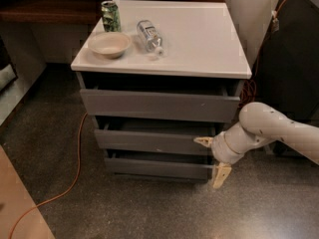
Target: Place blue plastic bottle into bottom drawer
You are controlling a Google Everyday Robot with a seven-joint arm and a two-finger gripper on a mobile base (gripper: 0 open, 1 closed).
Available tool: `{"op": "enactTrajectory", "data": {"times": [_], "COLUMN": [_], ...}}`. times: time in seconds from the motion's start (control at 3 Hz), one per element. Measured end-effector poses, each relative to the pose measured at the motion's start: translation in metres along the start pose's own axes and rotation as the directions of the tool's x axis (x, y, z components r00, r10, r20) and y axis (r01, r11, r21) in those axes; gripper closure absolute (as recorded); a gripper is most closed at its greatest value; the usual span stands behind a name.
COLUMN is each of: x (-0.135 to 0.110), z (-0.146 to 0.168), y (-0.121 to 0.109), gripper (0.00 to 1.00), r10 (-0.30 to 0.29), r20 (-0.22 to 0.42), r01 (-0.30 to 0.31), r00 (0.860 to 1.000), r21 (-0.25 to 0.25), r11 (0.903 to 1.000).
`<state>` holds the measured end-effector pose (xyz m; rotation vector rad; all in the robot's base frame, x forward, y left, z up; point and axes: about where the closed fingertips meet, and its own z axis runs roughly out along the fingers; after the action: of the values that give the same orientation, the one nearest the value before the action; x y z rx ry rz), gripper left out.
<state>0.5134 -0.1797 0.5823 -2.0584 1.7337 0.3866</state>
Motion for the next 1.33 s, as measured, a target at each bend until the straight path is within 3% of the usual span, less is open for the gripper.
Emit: {"op": "enactTrajectory", "data": {"times": [0.33,1.0,1.33], "x": [0.012,0.037,0.038], "z": [0.037,0.110,0.113], "y": [-0.010,-0.031,-0.030], "gripper": [0.00,0.00,0.00], "r10": [0.000,-0.026,-0.022], "r20": [-0.001,-0.004,-0.004], "r01": [0.000,0.026,0.022], "r00": [1.000,1.000,1.000], "r21": [-0.014,0.033,0.028], "r11": [0.9999,0.9991,0.9994]}}
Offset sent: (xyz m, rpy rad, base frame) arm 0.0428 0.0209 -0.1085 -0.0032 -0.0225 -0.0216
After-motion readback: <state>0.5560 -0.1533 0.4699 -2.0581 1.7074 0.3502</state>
